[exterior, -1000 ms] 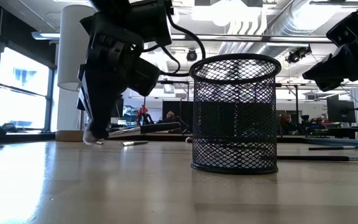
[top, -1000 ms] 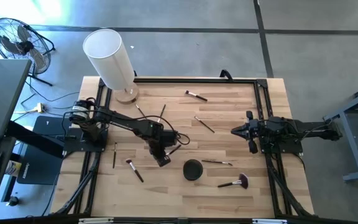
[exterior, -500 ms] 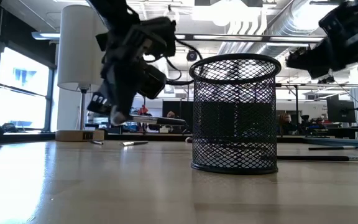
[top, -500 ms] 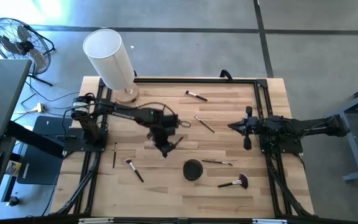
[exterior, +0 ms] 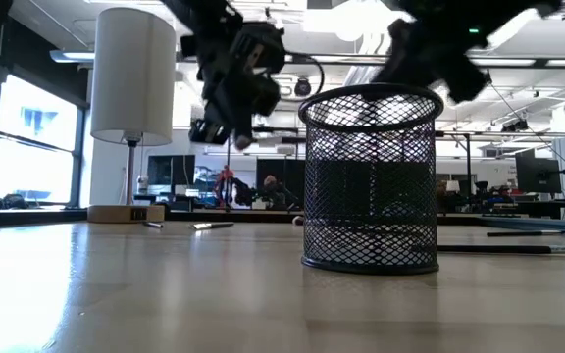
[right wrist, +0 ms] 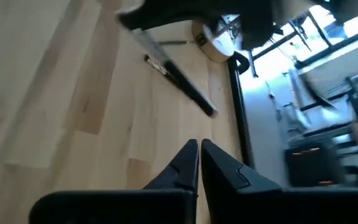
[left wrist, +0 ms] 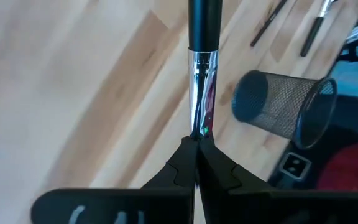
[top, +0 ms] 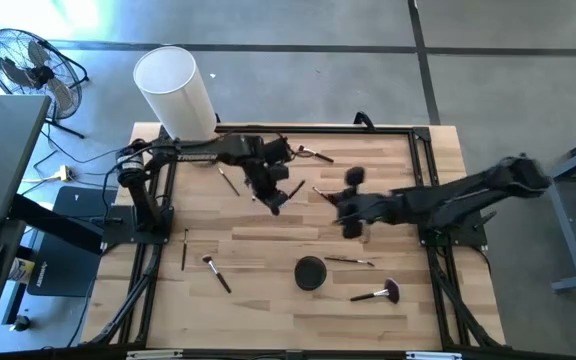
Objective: Pick & Place Makeup Supplies
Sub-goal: Put the makeup brush into the black makeup holder
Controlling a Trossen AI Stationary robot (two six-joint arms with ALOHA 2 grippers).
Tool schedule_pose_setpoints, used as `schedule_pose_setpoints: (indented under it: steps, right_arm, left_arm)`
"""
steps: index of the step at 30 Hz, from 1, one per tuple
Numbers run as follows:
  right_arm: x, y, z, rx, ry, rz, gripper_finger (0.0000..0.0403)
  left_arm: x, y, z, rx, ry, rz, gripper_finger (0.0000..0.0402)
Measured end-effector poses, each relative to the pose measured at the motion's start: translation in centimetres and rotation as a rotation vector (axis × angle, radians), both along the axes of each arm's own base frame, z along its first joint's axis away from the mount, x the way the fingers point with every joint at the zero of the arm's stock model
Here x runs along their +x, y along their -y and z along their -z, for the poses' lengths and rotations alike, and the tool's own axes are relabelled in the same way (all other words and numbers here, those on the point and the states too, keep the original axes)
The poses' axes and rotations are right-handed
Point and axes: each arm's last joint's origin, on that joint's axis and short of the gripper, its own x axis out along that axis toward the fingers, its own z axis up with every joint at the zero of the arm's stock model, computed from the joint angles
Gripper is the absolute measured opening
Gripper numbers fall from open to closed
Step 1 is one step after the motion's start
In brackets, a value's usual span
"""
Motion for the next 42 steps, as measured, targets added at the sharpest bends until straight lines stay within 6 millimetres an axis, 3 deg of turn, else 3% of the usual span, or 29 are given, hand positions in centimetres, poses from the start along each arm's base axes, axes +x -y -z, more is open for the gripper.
schedule_pose_setpoints:
  steps: [8, 15, 20, 35, 42]
  right_arm:
    - [7.5, -2.1, -1.1, -0.314, -0.137, 0.011, 0.0074]
    - [10.8, -2.7, -1.9, -0.41, -0.171, -0.009, 0.0106]
    - [11.2, -2.8, -1.6, -0.431, -0.227, -0.05, 0.0107]
    - [10.8, -2.7, -0.8, -0.378, -0.267, -0.036, 0.0093]
    - [10.5, -2.7, -0.4, -0.256, -0.247, -0.017, 0.0039]
  left_arm:
    - [0.0, 0.6, -5.0, 0.153, -0.016, 0.075, 0.0]
    - [-0.1, 2.2, -6.4, 0.155, -0.034, 0.129, 0.0]
    - [0.0, 3.2, -6.6, 0.161, -0.032, 0.176, 0.0]
    - [0.0, 3.3, -6.7, 0.107, -0.003, 0.211, 0.0]
    - [0.3, 3.6, -6.8, 0.094, 0.02, 0.199, 0.0009]
